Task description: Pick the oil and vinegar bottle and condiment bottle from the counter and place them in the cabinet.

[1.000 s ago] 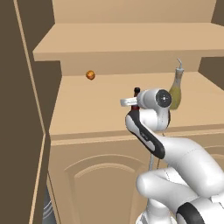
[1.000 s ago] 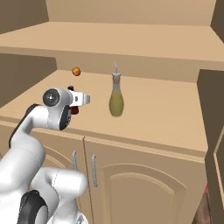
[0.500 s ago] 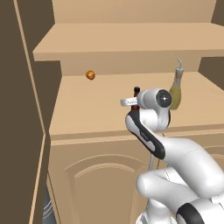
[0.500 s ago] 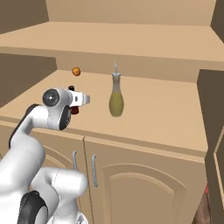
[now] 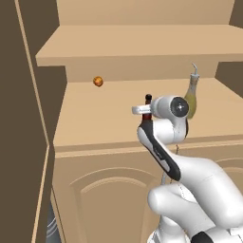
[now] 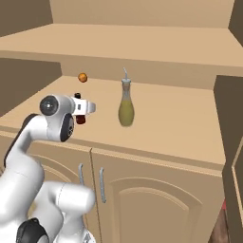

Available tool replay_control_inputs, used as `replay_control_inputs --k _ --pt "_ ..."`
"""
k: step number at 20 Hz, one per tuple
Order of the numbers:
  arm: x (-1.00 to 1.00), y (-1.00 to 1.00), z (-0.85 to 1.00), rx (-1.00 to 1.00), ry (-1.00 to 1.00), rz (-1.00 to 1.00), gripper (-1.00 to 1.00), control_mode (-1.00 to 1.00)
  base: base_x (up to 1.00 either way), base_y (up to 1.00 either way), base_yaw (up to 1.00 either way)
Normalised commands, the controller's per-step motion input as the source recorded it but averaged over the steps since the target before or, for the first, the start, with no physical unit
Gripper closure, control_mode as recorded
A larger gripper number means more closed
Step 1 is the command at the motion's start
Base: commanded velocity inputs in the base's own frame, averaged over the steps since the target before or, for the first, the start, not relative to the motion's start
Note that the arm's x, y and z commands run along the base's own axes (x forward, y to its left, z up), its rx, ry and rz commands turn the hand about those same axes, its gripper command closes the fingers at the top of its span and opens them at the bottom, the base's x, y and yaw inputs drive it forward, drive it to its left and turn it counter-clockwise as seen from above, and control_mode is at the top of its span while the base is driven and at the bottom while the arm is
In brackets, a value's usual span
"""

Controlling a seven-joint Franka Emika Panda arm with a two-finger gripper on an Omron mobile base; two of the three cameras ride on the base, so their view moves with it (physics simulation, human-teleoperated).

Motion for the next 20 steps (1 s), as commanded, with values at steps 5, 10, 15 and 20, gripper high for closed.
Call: replay_control_inputs --k 5,10,15,20 --pt "-0.58 -0.08 0.35 0.00 0.02 -0.04 -1.00 -1.00 0.00 0.00 0.00" --pt "-0.72 -0.15 0.52 0.00 0.02 -0.02 -1.00 -1.00 0.00 0.00 0.00" --pt "-0.83 -0.26 0.48 0.00 0.01 0.00 -1.00 -1.00 0.00 0.00 0.00" --pt "-0.98 -0.18 0.43 -0.03 0.01 0.00 -1.00 -1.00 0.00 0.00 0.00"
